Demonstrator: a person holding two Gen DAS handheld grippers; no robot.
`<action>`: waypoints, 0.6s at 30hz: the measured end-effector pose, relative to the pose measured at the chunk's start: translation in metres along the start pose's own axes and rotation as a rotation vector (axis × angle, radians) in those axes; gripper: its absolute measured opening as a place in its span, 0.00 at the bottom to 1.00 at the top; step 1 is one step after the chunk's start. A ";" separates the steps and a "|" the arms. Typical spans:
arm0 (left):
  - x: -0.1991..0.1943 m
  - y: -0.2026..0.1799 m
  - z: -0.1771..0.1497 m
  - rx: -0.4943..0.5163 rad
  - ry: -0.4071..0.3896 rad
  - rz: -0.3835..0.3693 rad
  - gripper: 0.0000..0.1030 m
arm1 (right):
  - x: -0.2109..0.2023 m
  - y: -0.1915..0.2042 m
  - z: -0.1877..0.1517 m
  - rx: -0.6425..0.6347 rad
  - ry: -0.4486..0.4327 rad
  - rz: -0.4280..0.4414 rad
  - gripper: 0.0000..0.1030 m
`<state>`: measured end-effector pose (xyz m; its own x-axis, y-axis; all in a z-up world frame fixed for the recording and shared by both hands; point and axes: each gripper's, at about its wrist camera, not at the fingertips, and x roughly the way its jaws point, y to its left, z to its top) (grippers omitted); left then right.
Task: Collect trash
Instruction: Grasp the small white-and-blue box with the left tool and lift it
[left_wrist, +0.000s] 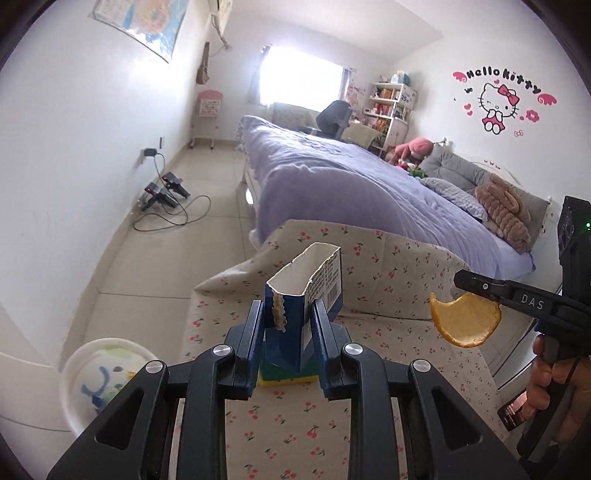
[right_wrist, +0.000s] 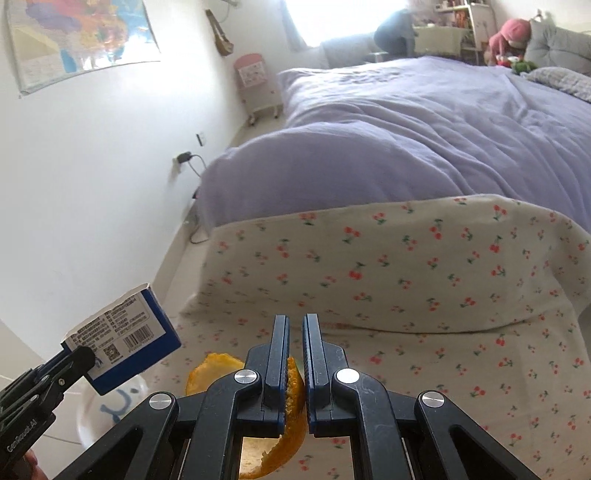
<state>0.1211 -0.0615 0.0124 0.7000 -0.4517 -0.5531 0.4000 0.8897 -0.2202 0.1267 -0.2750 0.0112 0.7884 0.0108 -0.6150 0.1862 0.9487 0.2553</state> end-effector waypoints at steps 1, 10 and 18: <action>-0.005 0.003 -0.001 0.000 -0.003 0.007 0.26 | -0.001 0.003 0.000 -0.003 -0.002 0.005 0.06; -0.041 0.032 -0.010 0.003 -0.016 0.065 0.26 | -0.004 0.041 -0.009 -0.040 -0.015 0.049 0.06; -0.061 0.065 -0.017 -0.028 -0.015 0.113 0.26 | 0.008 0.081 -0.020 -0.081 0.002 0.090 0.06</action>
<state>0.0942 0.0251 0.0176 0.7485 -0.3494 -0.5636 0.3016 0.9363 -0.1799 0.1360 -0.1918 0.0117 0.7985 0.0981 -0.5939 0.0664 0.9662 0.2490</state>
